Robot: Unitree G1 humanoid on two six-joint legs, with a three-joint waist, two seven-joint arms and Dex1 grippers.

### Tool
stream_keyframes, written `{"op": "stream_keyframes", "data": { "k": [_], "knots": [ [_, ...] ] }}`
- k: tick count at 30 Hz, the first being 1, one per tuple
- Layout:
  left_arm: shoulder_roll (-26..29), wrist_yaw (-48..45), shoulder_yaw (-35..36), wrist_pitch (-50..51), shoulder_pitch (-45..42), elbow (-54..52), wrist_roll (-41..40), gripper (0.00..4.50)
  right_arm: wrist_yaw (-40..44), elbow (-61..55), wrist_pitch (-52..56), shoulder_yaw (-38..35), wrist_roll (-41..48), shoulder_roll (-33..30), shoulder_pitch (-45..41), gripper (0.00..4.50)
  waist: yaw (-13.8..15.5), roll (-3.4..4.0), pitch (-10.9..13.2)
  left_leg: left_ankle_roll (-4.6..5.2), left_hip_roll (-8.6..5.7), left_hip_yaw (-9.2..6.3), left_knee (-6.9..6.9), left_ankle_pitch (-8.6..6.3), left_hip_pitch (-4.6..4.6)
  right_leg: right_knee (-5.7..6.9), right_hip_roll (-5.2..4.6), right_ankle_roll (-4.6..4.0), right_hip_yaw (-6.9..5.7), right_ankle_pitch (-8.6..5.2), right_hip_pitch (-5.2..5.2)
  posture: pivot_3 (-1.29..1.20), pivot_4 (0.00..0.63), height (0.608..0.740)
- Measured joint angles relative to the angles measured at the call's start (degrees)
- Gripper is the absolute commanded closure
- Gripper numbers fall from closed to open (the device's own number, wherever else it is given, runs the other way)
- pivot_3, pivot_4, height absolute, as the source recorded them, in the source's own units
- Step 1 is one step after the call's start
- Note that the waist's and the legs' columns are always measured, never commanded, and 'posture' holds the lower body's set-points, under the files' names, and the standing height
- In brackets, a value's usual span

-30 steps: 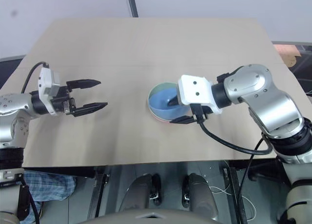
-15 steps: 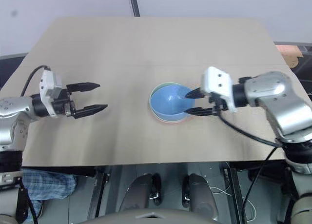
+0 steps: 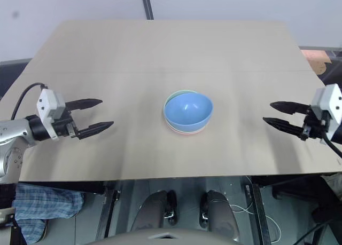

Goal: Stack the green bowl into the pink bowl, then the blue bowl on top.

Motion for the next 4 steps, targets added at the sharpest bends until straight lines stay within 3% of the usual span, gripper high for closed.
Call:
{"op": "stream_keyframes", "data": {
  "k": [4],
  "knots": [
    [0.3,0.72,1.64,0.28,1.44,-2.22,-0.09,0.0,-0.98,-2.06,-1.29,-2.01,0.72,0.13,3.5,2.11,0.04,0.0,0.0,0.0,0.0,-0.01,0.0,0.0,0.01,0.0,0.0,0.0,0.0,0.0,0.01,0.0,0.15,0.74]
  ]
}}
